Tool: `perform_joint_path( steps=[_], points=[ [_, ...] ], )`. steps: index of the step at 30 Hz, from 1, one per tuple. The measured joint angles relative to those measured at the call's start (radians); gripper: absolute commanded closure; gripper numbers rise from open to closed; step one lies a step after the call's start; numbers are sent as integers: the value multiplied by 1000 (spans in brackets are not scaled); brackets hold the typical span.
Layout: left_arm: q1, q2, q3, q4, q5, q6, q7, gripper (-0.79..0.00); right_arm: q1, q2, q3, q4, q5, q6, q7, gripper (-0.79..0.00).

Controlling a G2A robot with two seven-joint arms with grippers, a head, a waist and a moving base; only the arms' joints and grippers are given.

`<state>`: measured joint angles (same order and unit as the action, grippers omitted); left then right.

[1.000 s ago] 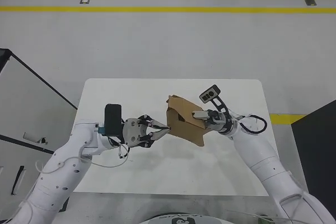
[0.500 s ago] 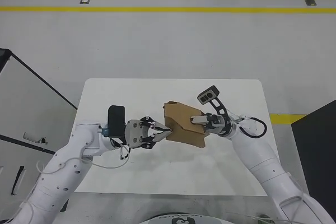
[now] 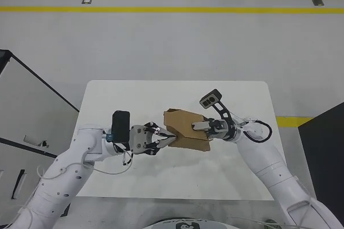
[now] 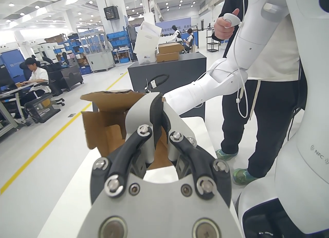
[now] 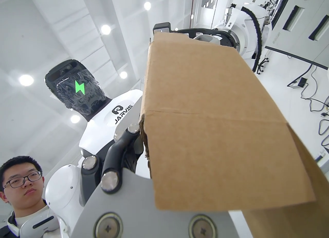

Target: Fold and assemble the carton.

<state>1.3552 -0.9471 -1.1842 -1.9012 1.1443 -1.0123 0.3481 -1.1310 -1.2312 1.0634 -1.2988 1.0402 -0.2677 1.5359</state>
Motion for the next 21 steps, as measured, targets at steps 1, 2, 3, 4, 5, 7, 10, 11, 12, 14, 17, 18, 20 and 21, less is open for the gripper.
perform_joint_path(
  steps=[1, 2, 3, 4, 5, 7, 10, 11, 12, 14, 17, 18, 20, 21],
  points=[
    [3, 1, -5, 1, -1, 0, 0, 0, -1, 0, 0, 1, 5, 1, 0, 0],
    [5, 1, -9, 1, -1, 0, 2, 0, -1, 0, 1, 2, 8, 2, 0, 0],
    [7, 1, -13, 2, -1, 0, 3, 0, -1, 1, 1, 3, 9, 3, 0, 0],
    [10, 1, -17, 2, -1, 0, 4, 0, -1, 1, 0, 4, 9, 5, 0, 0],
    [12, 1, -19, 1, -1, 0, 4, 0, -1, 1, -1, 5, 9, 7, 0, 0],
    [16, 1, -17, -2, 0, 0, 0, 0, 0, 2, -5, 4, 9, 12, 0, 0],
    [15, -2, 2, 0, 3, 0, -7, 0, 3, 2, -13, 2, 8, 17, 0, 0],
    [12, -3, 10, 3, 5, 0, -8, 0, 4, 2, -16, 2, 8, 18, 0, 0],
    [8, -4, 17, 5, 7, 0, -8, 0, 5, 2, -18, 3, 9, 20, 0, 0],
    [-1, -7, 28, 11, 12, 0, -7, 0, 7, 2, -22, 5, 11, 22, 0, 0],
    [-10, -11, 33, 23, 15, 5, -1, 0, 8, 3, -24, 11, 15, 21, 0, 0],
    [-11, -12, 34, 25, 17, 9, 1, 0, 8, 3, -25, 13, 17, 21, 0, 0],
    [-12, -14, 33, 30, 20, 18, 8, 0, 8, 4, -27, 16, 20, 23, 0, 0],
    [-12, -14, 33, 32, 21, 22, 11, 0, 8, 5, -28, 17, 21, 23, 0, 0]
  ],
)
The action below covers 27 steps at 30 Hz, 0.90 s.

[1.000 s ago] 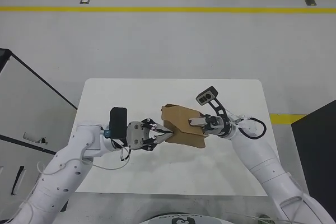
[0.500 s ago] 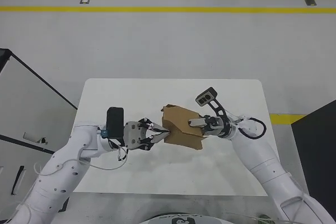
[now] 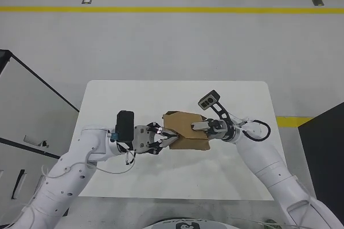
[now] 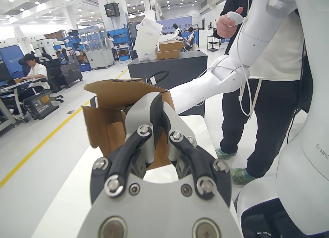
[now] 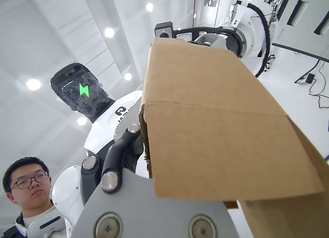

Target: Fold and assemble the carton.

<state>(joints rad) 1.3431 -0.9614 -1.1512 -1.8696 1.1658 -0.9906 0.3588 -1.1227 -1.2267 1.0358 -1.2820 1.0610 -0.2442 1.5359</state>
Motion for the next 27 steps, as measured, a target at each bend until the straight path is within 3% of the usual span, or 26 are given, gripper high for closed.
perform_joint_path(
  steps=[27],
  points=[
    [8, -12, 5, 2, 46, -4, 11, 0, 8, 9, -25, 23, 30, 13, 0, 0]
  ],
)
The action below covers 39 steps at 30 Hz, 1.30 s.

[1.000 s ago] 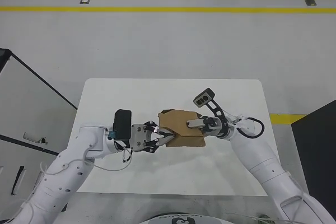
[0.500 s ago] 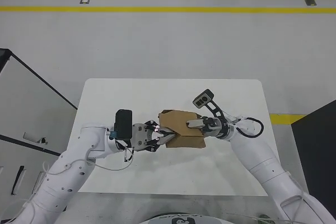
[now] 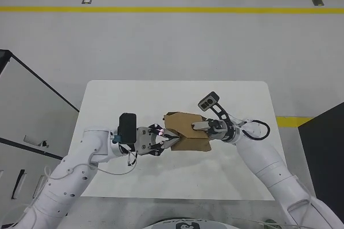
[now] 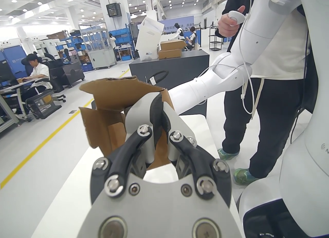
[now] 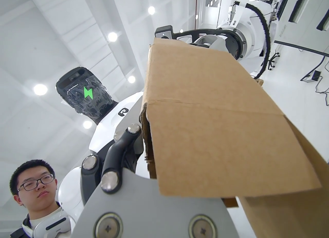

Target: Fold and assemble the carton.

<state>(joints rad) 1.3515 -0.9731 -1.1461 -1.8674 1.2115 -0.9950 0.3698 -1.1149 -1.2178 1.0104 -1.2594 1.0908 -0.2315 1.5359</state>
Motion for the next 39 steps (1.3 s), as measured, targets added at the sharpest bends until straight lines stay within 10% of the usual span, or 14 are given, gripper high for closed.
perform_joint_path(
  steps=[39],
  points=[
    [133, 13, -205, -82, 83, 136, 108, 0, -89, -3, -39, -79, 218, 242, -41, 0]
  ],
)
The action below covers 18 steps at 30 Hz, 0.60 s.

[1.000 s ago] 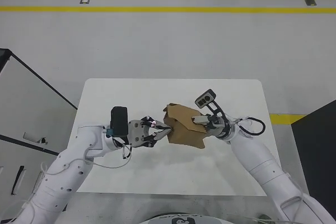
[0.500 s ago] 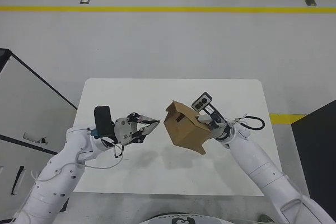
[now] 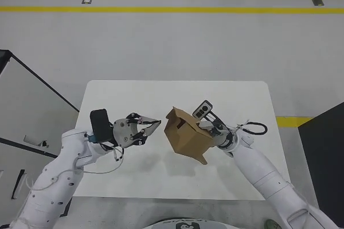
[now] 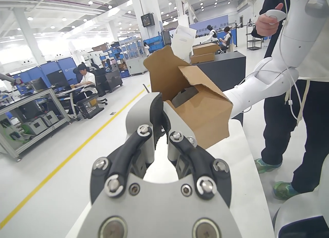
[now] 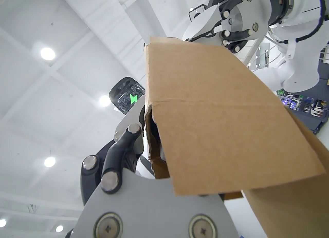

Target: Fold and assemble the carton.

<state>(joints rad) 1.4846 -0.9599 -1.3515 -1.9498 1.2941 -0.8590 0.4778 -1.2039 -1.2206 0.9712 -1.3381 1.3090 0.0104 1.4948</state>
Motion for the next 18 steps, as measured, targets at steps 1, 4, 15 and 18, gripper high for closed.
perform_joint_path(
  steps=[1, 4, 15, 18],
  points=[
    [5, 0, -6, -7, 15, 8, 1, 0, -2, -1, 0, -3, -2, 2, 0, 0],
    [22, 1, -14, -18, 41, 24, 12, 0, -8, -3, 1, -9, -5, 6, 2, 0],
    [-232, -35, 135, 99, -56, 76, -97, 0, -29, -10, 8, -25, -9, 25, 6, 0],
    [-265, -42, 160, 125, -54, 75, -91, 0, -29, -10, 8, -25, -9, 25, 5, 0]
  ],
)
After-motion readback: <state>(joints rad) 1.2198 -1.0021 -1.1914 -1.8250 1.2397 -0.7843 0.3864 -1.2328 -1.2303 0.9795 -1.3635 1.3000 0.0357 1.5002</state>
